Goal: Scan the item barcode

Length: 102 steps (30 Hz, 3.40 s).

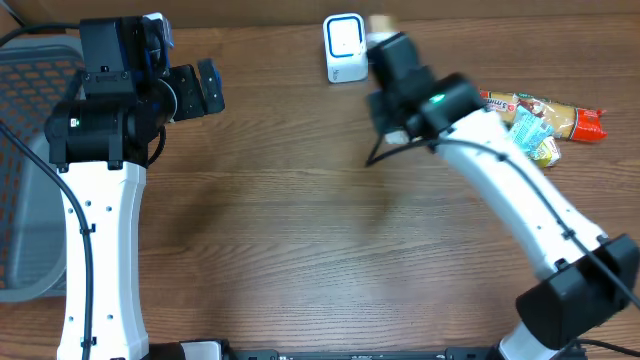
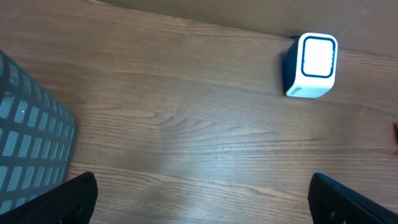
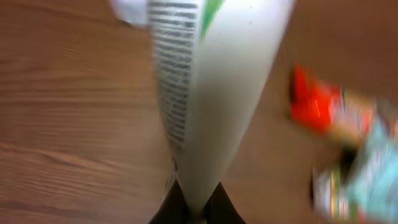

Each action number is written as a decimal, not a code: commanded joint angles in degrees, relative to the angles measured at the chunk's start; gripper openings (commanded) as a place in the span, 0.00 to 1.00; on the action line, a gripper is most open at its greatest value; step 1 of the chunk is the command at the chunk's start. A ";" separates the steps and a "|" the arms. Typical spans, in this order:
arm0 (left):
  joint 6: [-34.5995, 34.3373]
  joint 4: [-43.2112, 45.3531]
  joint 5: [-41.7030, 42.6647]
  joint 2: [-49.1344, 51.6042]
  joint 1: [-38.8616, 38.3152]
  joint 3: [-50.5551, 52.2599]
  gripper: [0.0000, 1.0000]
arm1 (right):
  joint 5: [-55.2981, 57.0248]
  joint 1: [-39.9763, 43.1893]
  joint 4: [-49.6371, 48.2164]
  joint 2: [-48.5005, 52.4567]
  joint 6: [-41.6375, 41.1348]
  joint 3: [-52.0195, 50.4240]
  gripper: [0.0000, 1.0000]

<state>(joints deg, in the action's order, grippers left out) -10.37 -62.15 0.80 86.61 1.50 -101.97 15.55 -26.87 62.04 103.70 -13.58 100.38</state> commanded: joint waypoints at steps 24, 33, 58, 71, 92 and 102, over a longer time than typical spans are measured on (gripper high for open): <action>0.07 0.22 -0.37 0.28 -0.02 -0.31 1.00 | -3.91 28.37 2.69 -5.68 -42.01 -15.41 1.00; 0.07 0.22 -0.37 0.28 -0.02 -0.31 1.00 | -13.57 19.71 11.37 -30.82 -18.75 -9.29 1.00; 0.07 0.22 -0.37 0.28 -0.02 -0.31 1.00 | -13.73 23.41 -20.00 -70.16 6.91 -39.85 1.00; 0.07 0.22 -0.37 0.28 -0.02 -0.28 0.99 | -18.91 27.47 -69.37 -97.13 7.65 -94.38 1.00; 0.07 0.22 -0.35 0.28 -0.02 -0.28 1.00 | -18.25 27.26 -57.37 -103.54 7.65 -99.91 1.00; 0.07 0.22 -0.37 0.28 -0.02 -0.28 1.00 | -18.23 27.26 -57.40 -103.54 7.65 -99.91 1.00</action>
<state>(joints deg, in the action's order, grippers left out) -10.37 -62.13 0.80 86.72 1.50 -101.97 -2.94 0.34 5.08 0.78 -6.00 1.06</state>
